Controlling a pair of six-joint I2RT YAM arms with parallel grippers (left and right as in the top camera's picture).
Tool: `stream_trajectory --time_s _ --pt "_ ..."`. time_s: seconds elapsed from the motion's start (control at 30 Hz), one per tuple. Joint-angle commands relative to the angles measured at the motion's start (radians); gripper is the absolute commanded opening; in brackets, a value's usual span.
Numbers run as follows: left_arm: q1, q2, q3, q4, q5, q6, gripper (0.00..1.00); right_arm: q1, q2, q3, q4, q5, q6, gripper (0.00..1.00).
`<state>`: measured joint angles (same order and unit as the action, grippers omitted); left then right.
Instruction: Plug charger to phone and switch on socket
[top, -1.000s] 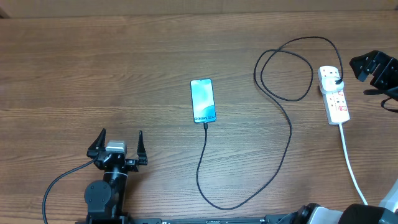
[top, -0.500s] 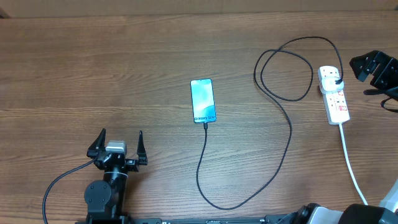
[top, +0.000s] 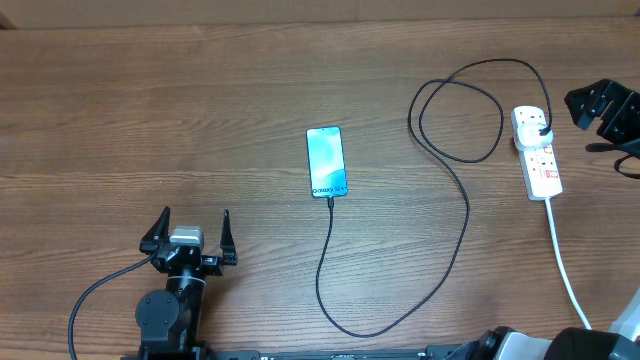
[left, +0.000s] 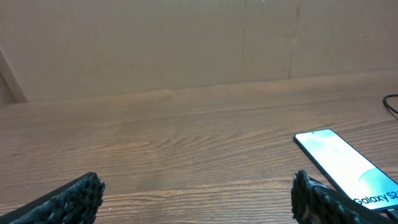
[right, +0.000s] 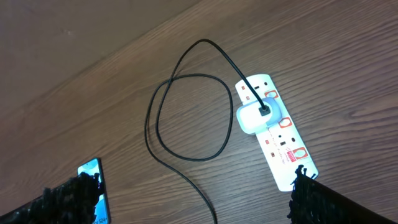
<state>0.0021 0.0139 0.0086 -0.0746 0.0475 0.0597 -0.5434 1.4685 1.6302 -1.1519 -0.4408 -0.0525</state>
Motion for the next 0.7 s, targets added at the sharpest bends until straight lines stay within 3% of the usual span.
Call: stream_trajectory --time_s 0.0,0.3,0.67 --pt "0.007 -0.010 -0.004 -0.001 -0.006 0.005 1.00 -0.001 -0.025 0.005 0.009 0.006 -0.007 1.00" --pt "0.007 -0.010 -0.004 -0.001 -0.006 0.005 1.00 0.056 -0.113 -0.058 0.127 0.002 -0.006 1.00" --pt "0.007 -0.010 -0.004 -0.001 -0.006 0.005 1.00 0.260 -0.385 -0.563 0.683 0.003 -0.004 1.00"
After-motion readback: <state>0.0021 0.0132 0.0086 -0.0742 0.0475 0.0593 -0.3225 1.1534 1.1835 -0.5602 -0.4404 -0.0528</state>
